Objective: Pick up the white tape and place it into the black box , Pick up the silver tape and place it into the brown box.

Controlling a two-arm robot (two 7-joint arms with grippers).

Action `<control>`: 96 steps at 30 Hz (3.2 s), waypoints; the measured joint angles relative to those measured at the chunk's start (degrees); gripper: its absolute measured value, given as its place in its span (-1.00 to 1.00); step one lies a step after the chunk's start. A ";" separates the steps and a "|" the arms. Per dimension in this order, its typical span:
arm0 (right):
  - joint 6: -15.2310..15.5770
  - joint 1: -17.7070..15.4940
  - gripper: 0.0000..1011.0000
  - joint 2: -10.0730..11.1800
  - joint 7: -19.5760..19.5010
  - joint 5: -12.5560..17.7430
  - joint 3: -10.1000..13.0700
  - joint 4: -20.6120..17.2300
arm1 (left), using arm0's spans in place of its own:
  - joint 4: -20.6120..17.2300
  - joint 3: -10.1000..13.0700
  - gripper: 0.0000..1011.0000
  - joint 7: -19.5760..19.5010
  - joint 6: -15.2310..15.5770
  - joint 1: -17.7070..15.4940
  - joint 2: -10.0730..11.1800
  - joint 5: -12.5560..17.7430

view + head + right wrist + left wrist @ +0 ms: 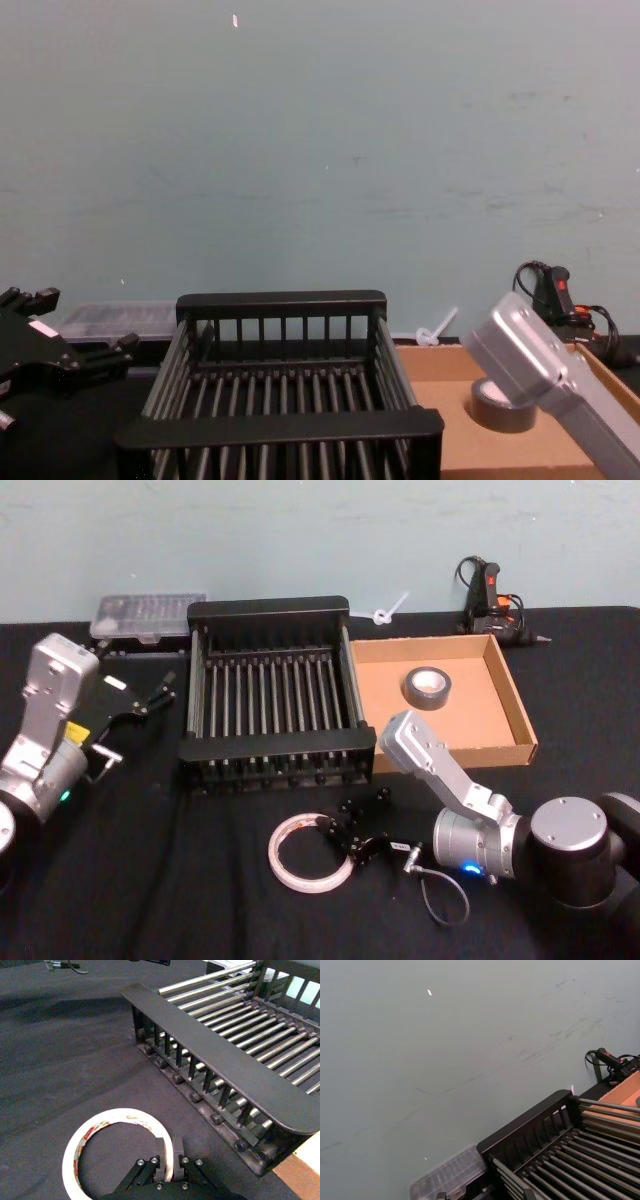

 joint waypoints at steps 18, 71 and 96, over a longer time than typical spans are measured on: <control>-2.44 -0.56 -0.80 2.97 2.72 2.93 1.33 -5.19 | 0.00 0.00 0.98 0.00 0.00 0.00 0.00 0.00; -4.95 20.81 -0.80 -12.47 -8.68 -1.31 4.68 20.04 | 0.00 0.01 0.98 0.00 0.00 0.00 0.00 0.00; -6.16 23.12 -0.44 -15.51 -9.63 -3.41 4.34 26.53 | 0.00 0.00 0.98 0.00 0.00 0.00 0.00 0.00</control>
